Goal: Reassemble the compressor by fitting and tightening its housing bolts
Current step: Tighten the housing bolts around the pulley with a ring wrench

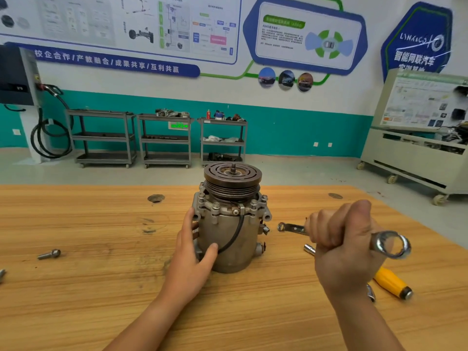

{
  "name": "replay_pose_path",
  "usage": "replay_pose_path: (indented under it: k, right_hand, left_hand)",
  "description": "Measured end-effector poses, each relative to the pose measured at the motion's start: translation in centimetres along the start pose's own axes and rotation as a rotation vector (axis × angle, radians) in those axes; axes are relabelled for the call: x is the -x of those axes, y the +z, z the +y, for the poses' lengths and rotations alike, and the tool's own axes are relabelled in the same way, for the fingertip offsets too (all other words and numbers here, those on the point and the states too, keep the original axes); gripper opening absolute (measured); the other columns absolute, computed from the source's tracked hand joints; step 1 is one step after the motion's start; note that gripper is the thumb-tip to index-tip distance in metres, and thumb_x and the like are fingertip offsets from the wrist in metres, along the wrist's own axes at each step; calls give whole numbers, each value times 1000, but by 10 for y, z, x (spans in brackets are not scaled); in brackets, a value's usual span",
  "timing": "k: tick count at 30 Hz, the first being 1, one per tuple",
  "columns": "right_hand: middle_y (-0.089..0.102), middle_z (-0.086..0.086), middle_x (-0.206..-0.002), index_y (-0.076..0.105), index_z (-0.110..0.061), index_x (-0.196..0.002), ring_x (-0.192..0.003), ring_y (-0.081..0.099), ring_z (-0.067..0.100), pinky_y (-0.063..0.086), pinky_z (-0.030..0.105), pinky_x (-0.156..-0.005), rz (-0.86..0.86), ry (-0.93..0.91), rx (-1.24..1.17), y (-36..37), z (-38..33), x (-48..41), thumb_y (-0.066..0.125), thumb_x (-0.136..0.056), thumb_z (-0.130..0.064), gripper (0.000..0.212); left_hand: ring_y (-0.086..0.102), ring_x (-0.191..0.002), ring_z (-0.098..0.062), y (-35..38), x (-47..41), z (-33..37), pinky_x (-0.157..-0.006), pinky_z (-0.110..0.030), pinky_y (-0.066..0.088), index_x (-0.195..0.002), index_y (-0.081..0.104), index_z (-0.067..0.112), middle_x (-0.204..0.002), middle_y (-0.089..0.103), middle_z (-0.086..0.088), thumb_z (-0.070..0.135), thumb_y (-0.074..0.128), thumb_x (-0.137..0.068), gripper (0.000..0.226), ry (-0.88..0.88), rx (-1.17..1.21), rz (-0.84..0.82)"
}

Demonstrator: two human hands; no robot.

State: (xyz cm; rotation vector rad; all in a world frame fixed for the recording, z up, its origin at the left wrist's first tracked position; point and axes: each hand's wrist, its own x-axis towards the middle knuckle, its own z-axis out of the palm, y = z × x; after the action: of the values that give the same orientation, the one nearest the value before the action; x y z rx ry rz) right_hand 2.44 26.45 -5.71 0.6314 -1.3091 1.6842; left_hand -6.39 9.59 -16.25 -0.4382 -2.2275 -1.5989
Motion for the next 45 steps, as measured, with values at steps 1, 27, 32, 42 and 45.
replay_pose_path:
  k: [1, 27, 32, 42, 45]
  right_hand:
    - [21, -7, -42, 32, -18, -50, -36, 19, 8, 19, 15, -46, 5, -15, -19, -2, -2, -5, 55, -79, -64, 60]
    - [18, -5, -37, 31, -20, -37, -32, 15, 10, 25, 13, -40, 542, 515, -481, -49, 61, -81, 27, -100, -27, 63]
    - [18, -6, -36, 31, -20, -37, -30, 15, 10, 25, 12, -39, 547, 635, -471, -52, 72, -97, 28, -100, -26, 64]
    - [25, -6, -38, 33, -23, -43, -36, 25, 12, 40, 19, -48, 676, 279, -292, -21, 45, -26, 33, -98, -20, 55]
    - [30, -8, -38, 38, -25, -39, -38, 33, 12, 46, 22, -54, 570, 152, -165, -2, 40, -3, 36, -94, -20, 55]
  left_hand:
    - [36, -130, -8, 0, 0, 0, -104, -32, 36, -111, -6, 81, -146, 30, 8, 26, 60, -89, 89, 0, 1, -1]
    - [39, -123, -2, 1, 0, -2, -97, -25, 36, -113, -6, 80, -144, 31, 11, 25, 59, -89, 88, -3, -11, 10]
    - [38, -125, -3, 2, 0, -3, -97, -26, 36, -113, -7, 80, -143, 31, 13, 26, 59, -89, 89, 2, -20, 16]
    - [38, -125, -3, 2, 0, -4, -97, -27, 37, -113, -8, 79, -140, 31, 14, 27, 60, -89, 89, 6, -28, 16]
    - [38, -125, -3, 2, 0, -3, -97, -27, 37, -114, -7, 77, -140, 32, 13, 26, 60, -89, 88, 8, -25, 17]
